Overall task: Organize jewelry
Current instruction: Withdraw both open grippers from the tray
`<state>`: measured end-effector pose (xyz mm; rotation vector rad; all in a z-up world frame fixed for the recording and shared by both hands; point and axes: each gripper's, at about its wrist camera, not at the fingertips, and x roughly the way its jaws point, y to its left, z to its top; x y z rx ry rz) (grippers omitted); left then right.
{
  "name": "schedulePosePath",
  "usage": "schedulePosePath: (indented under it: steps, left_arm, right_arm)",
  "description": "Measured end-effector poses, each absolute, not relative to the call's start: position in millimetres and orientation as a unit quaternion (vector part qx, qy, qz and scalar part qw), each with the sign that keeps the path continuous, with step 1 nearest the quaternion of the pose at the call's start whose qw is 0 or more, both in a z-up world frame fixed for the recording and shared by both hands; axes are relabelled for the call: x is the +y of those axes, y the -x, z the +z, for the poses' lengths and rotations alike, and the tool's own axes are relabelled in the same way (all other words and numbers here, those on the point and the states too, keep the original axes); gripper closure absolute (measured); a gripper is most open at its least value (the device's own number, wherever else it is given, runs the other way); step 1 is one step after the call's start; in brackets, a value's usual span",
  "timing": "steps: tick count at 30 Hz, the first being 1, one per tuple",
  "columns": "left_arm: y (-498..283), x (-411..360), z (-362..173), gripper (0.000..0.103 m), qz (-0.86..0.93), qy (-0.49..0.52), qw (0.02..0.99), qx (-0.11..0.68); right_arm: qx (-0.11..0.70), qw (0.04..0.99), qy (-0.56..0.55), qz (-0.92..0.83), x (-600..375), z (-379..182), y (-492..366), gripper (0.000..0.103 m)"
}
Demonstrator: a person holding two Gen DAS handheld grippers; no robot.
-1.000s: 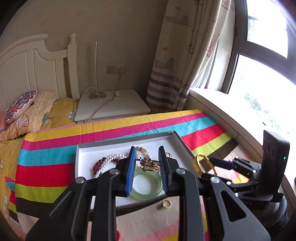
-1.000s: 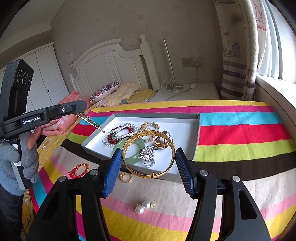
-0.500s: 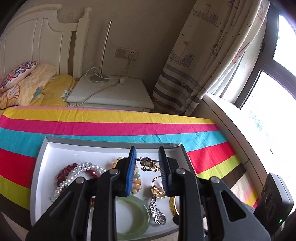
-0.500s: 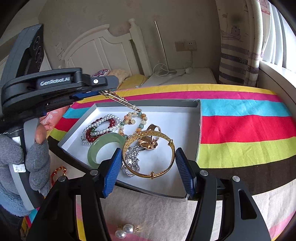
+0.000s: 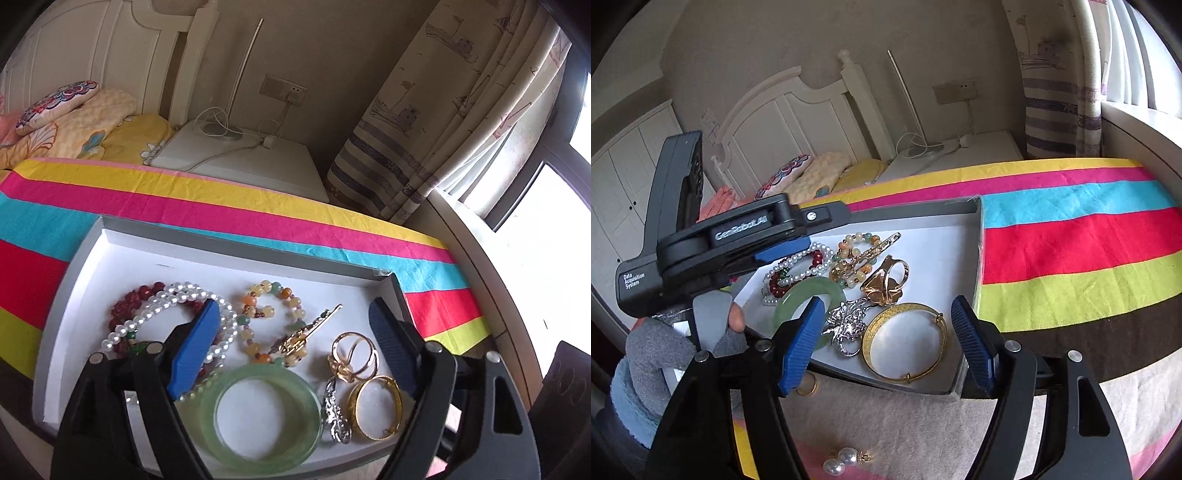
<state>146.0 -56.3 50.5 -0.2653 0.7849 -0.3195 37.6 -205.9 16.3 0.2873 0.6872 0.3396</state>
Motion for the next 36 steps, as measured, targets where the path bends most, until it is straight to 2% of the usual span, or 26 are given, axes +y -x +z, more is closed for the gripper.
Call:
schedulePosePath:
  steps: [5, 9, 18, 20, 22, 23, 28, 32, 36]
  left_arm:
    - [-99.1, -36.5, 66.8, 0.003, -0.119, 0.091, 0.924, 0.352]
    - [-53.6, -17.1, 65.8, 0.003, -0.097, 0.057, 0.928, 0.355]
    - [26.0, 48.5, 27.4, 0.003, -0.053, 0.068, 0.926, 0.368]
    - [33.3, 63.7, 25.4, 0.003, -0.064, 0.097, 0.922, 0.369]
    - [35.1, 74.1, 21.9, 0.003, -0.071, 0.123, 0.918, 0.369]
    - [33.9, 76.3, 20.1, 0.003, -0.075, 0.132, 0.915, 0.373]
    - [33.5, 74.3, 18.6, 0.003, -0.069, 0.124, 0.914, 0.38]
    - [30.2, 67.4, 20.8, 0.003, -0.069, 0.111, 0.915, 0.381]
    - [29.4, 68.1, 22.7, 0.003, -0.071, 0.113, 0.917, 0.377]
  right_arm:
    - [0.323, 0.919, -0.155, 0.167, -211.7, 18.1, -34.3, 0.034]
    - [0.317, 0.919, -0.166, 0.165, -216.1, 18.4, -33.6, 0.034]
    - [0.301, 0.917, -0.199, 0.169, -228.0, 17.5, -31.0, 0.034]
    - [0.293, 0.919, -0.209, 0.163, -232.1, 17.7, -28.7, 0.033]
    - [0.282, 0.918, -0.218, 0.171, -235.5, 18.5, -27.0, 0.02]
    - [0.277, 0.919, -0.217, 0.177, -235.9, 19.6, -25.9, 0.018]
    - [0.279, 0.93, -0.156, 0.18, -217.8, 28.7, -15.5, 0.017]
    - [0.314, 0.933, -0.119, 0.127, -202.9, 28.9, -3.5, 0.017]
    - [0.343, 0.92, -0.09, 0.166, -180.8, 22.5, 12.9, 0.019]
